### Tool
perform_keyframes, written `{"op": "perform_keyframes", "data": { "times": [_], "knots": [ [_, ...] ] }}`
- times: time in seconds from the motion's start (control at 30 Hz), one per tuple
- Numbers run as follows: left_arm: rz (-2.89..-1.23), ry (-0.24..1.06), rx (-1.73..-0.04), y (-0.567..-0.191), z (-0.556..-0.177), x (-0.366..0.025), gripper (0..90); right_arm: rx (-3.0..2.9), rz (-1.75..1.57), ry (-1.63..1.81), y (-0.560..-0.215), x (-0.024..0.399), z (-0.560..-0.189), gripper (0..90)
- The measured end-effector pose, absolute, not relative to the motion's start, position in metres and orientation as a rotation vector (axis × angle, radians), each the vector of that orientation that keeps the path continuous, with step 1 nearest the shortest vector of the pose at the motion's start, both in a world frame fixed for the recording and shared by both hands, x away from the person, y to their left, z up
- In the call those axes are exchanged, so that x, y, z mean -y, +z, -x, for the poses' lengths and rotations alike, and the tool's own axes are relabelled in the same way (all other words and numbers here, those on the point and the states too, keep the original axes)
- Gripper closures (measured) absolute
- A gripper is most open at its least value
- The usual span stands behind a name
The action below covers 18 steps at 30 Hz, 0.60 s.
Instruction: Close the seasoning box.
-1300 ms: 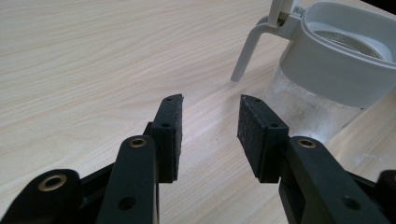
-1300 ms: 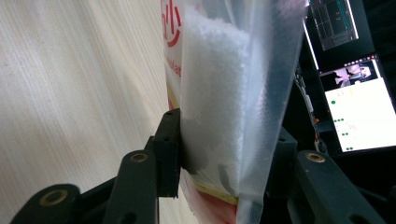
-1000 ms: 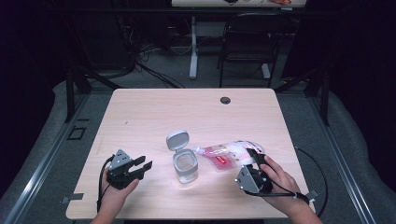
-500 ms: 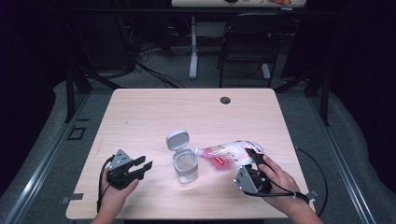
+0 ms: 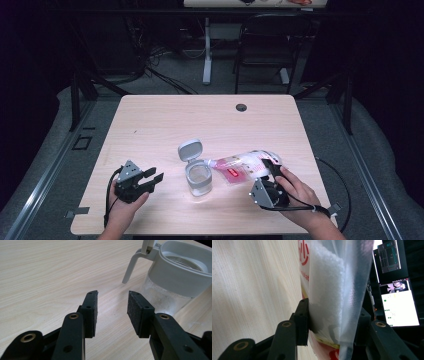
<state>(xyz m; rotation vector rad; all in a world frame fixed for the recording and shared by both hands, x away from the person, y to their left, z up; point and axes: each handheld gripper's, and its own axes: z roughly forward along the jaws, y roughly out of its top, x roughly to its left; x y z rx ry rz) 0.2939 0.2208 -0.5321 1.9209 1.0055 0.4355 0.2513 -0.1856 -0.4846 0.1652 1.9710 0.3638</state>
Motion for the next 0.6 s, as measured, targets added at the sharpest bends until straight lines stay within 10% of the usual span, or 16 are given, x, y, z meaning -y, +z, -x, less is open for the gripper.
{"op": "perform_keyframes", "data": {
  "times": [0.6],
  "knots": [
    [-1.923,0.436,-1.006,-0.5323,-0.294,-0.2209,60.6,-1.966,-0.144,0.36,-0.4837,0.1827,-0.252,57.9]
  ]
}}
